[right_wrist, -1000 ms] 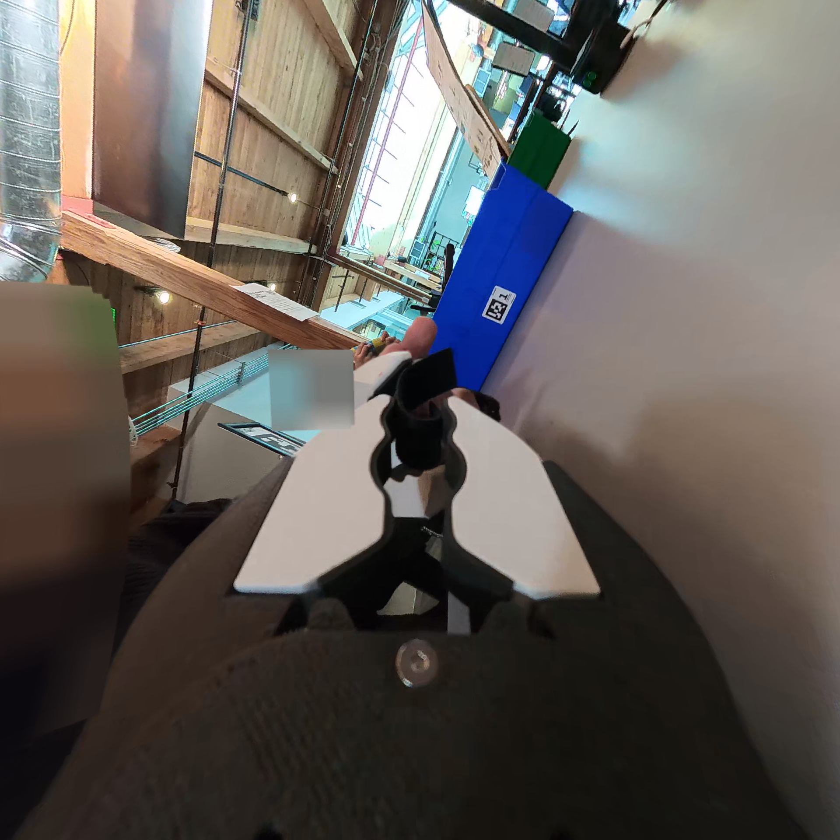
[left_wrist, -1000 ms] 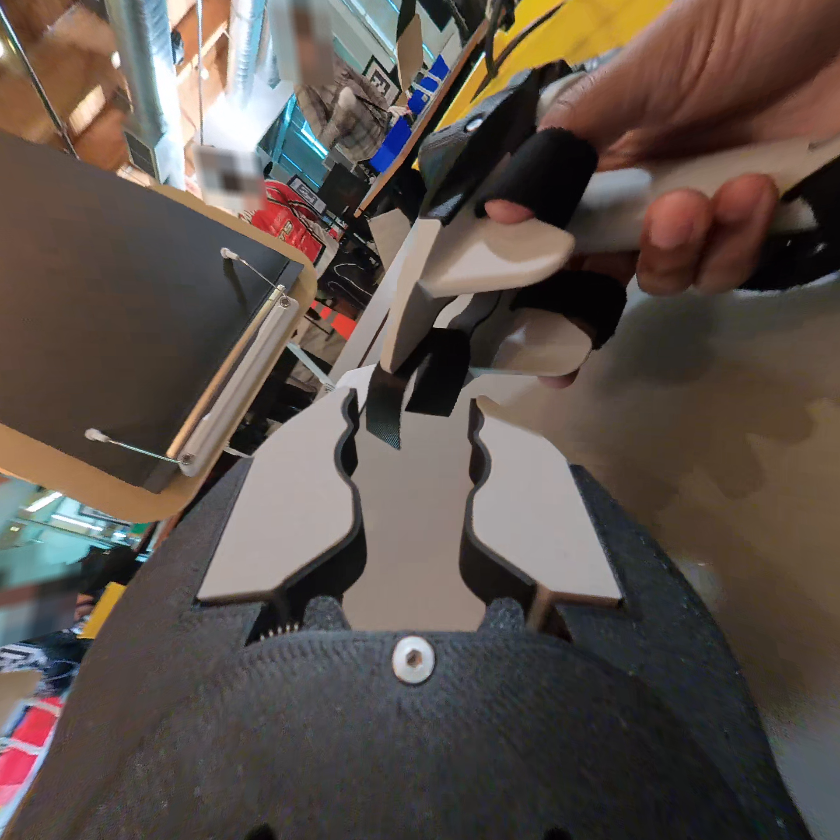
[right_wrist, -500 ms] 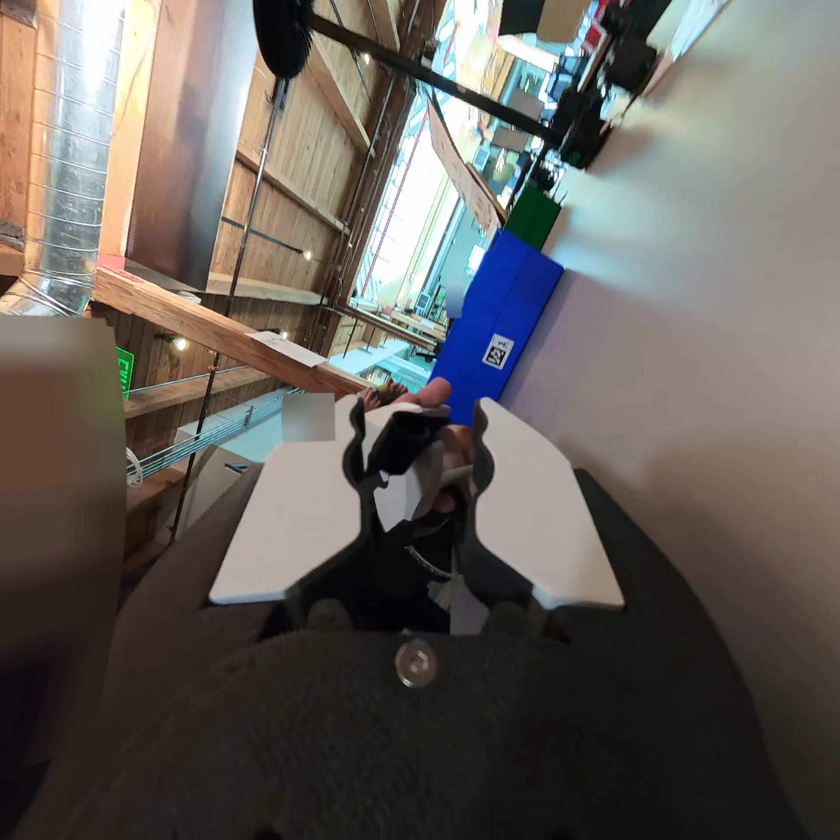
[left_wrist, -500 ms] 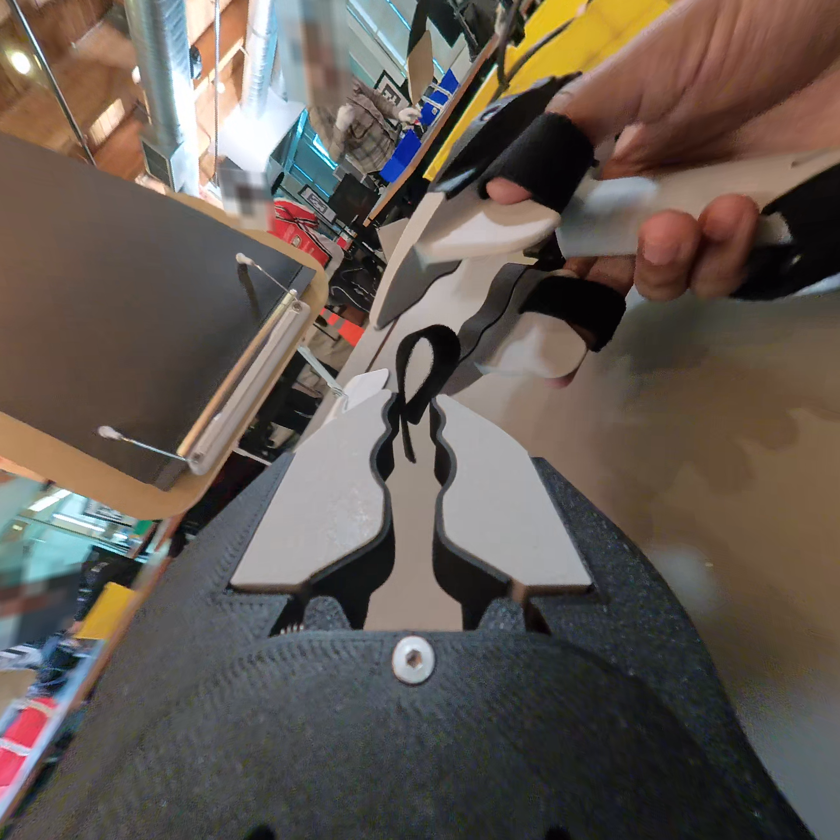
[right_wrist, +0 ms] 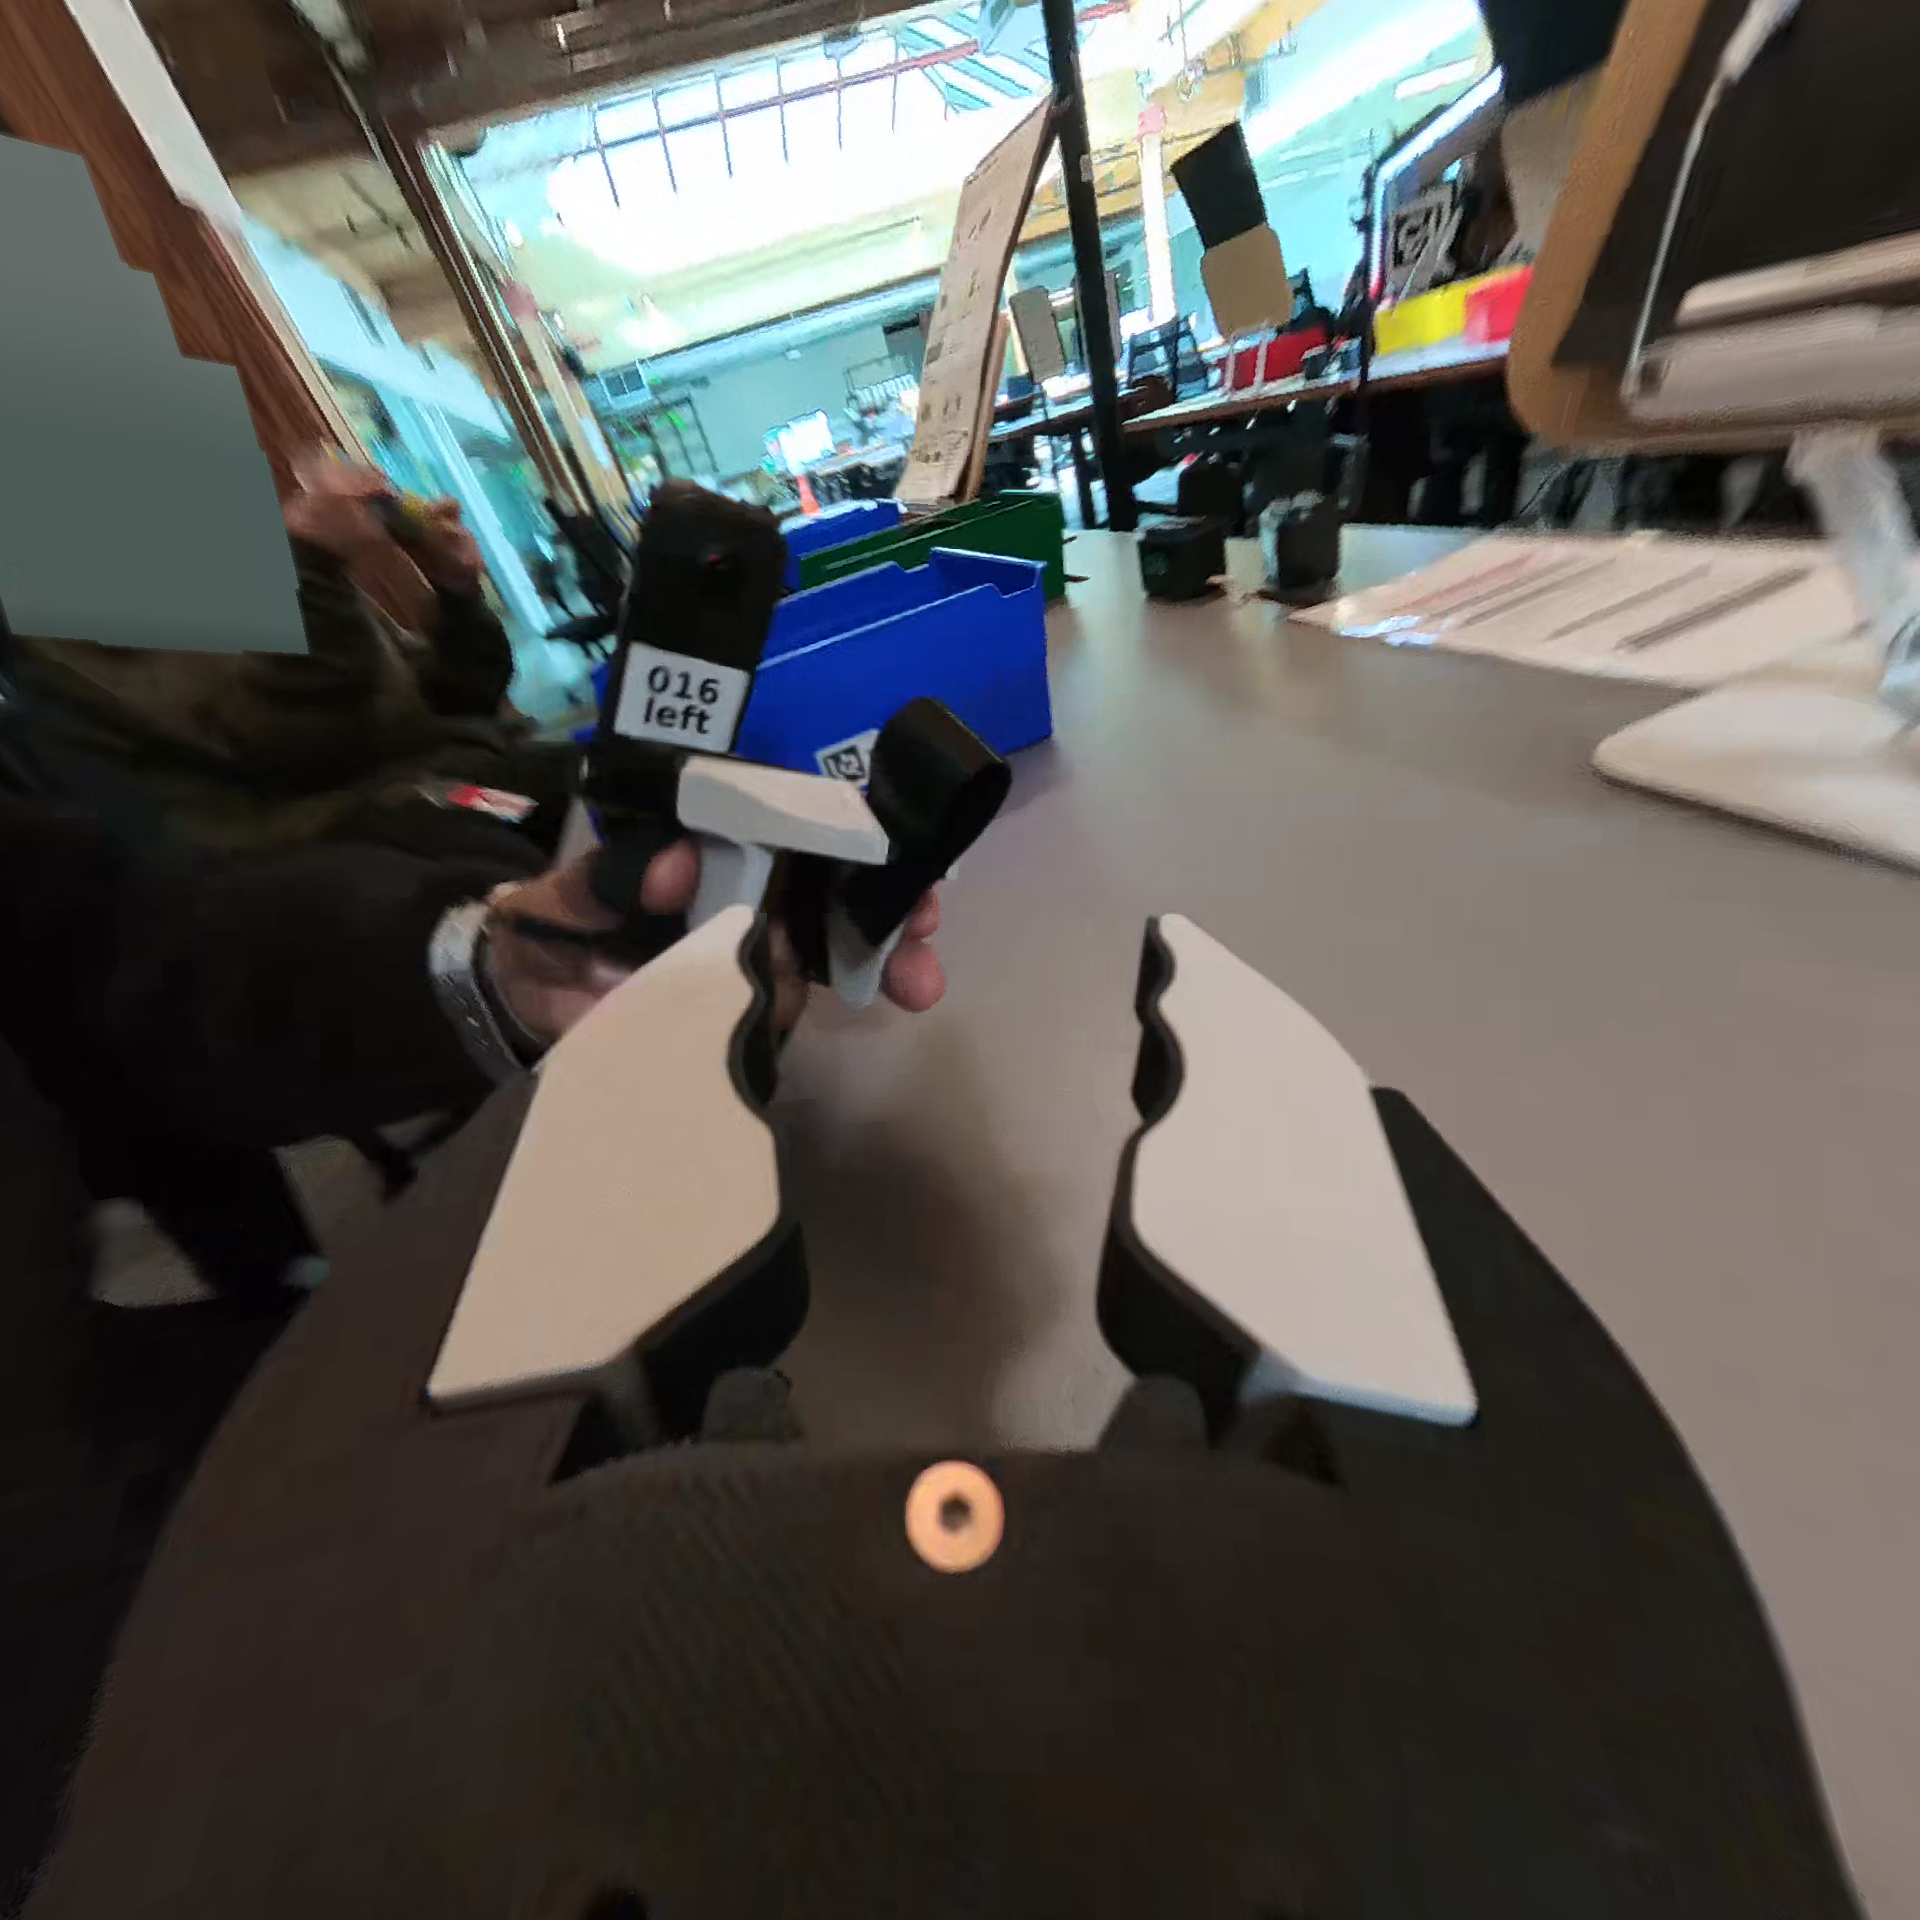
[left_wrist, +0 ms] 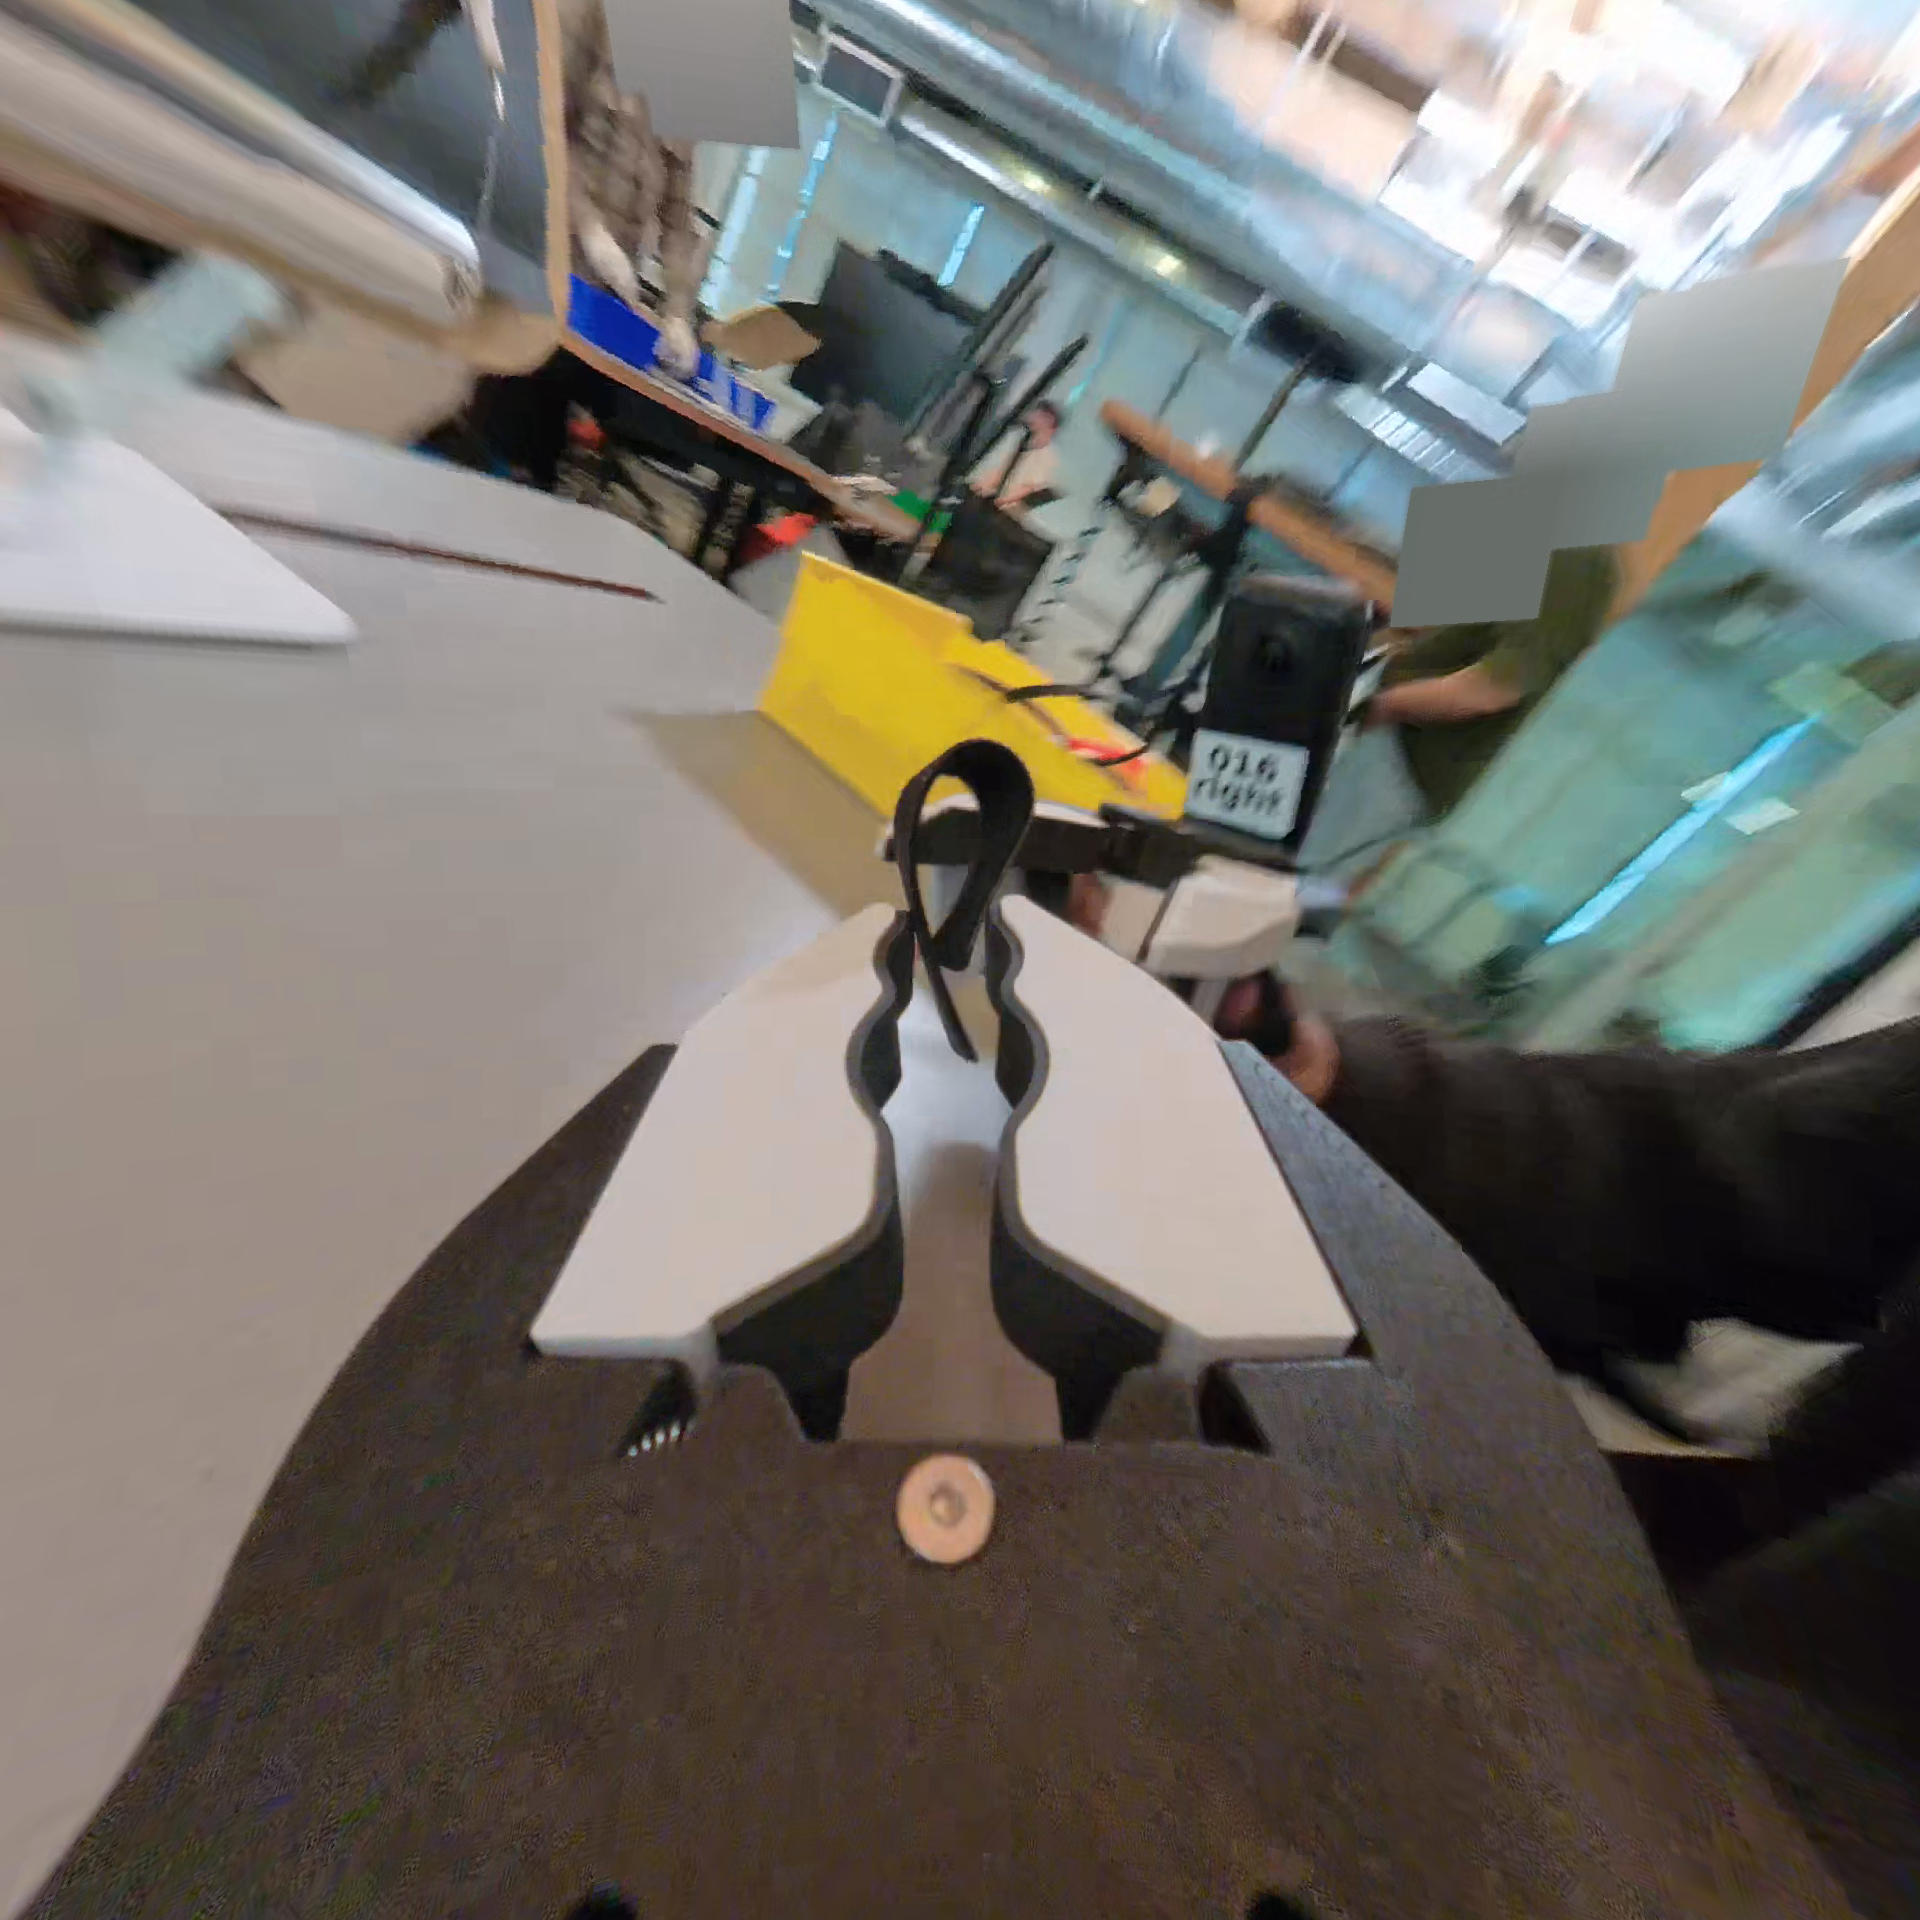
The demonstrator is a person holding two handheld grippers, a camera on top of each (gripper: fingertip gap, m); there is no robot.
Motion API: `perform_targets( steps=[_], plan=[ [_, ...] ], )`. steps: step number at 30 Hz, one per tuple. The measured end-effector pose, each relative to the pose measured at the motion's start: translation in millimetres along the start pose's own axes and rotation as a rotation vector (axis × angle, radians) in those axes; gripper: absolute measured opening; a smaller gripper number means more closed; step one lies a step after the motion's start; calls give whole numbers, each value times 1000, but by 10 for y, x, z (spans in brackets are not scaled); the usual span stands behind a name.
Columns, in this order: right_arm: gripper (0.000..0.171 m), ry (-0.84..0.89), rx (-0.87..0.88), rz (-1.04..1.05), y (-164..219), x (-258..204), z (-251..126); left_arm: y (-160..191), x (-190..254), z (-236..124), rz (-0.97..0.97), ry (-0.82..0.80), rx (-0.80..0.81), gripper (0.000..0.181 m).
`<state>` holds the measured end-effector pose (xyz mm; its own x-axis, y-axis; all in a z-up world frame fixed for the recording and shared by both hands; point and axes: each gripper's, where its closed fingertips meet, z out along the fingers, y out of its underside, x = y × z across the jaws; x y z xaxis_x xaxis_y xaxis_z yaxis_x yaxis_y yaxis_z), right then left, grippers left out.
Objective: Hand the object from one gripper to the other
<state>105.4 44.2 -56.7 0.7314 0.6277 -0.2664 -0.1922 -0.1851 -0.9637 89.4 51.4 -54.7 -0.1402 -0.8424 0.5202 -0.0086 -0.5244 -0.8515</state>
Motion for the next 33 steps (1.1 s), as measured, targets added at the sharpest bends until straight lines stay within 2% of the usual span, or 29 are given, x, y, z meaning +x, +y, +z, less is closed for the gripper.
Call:
perform_targets(
  steps=[5, 7, 12, 16, 20, 25, 28, 30, 33],
  plan=[
    [83, 70, -39, -314, -7, -80, 30, -98, 151, -17, -584, 310, 86, 12],
    [87, 78, -61, -401, 22, -118, 52, -97, 209, -11, -716, 393, 89, 12],
    [85, 86, -84, -578, 52, -244, 95, 91, 374, 83, -730, 422, -21, 13],
    [57, 99, -51, -687, -17, -339, 67, 171, 431, 117, -767, 440, -52, 15],
    [42, 99, -25, -681, -71, -349, 35, 190, 416, 116, -779, 439, -61, 18],
    [39, 85, -22, -651, -80, -356, 26, 193, 428, 111, -780, 454, -64, 20],
    [38, 90, -18, -663, -109, -378, 19, 212, 411, 122, -773, 442, -72, 37],
    [28, 127, -31, -676, -137, -333, -4, 202, 397, 123, -762, 436, -62, 53],
    [27, 183, -27, -656, -228, -229, -72, 121, 395, 97, -762, 456, -26, 61]
  ],
)
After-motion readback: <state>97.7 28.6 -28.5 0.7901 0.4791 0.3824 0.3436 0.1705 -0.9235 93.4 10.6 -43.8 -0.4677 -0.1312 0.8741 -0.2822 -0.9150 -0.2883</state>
